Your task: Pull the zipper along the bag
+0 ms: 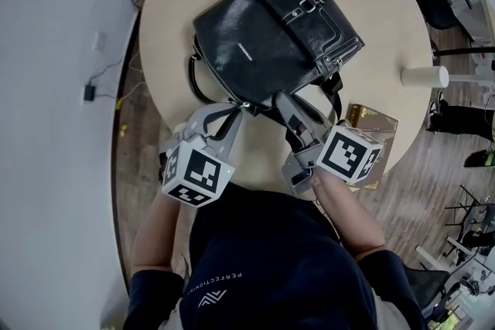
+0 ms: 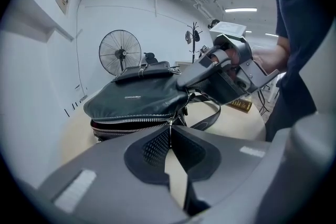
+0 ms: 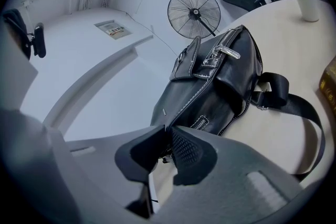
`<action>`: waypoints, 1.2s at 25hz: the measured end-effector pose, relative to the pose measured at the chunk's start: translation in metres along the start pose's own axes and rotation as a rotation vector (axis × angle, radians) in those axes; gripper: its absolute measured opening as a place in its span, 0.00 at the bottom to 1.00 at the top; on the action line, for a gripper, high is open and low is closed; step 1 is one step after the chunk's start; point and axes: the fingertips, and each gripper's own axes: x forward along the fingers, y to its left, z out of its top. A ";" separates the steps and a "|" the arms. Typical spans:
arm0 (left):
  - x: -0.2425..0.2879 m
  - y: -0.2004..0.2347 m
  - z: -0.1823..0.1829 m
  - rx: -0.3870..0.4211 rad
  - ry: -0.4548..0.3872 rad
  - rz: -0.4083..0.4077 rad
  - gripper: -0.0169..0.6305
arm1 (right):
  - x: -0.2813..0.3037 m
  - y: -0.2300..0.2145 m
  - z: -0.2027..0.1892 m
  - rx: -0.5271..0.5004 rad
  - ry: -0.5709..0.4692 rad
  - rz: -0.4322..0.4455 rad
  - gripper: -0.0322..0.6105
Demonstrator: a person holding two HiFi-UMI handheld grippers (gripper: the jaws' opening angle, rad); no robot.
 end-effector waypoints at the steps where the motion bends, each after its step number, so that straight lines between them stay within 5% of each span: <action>1: -0.001 0.002 -0.001 -0.002 0.000 -0.002 0.07 | 0.000 0.000 0.000 -0.002 0.000 0.000 0.11; 30: -0.010 0.008 -0.006 0.029 0.026 -0.035 0.07 | 0.002 0.002 -0.004 -0.034 0.013 0.022 0.14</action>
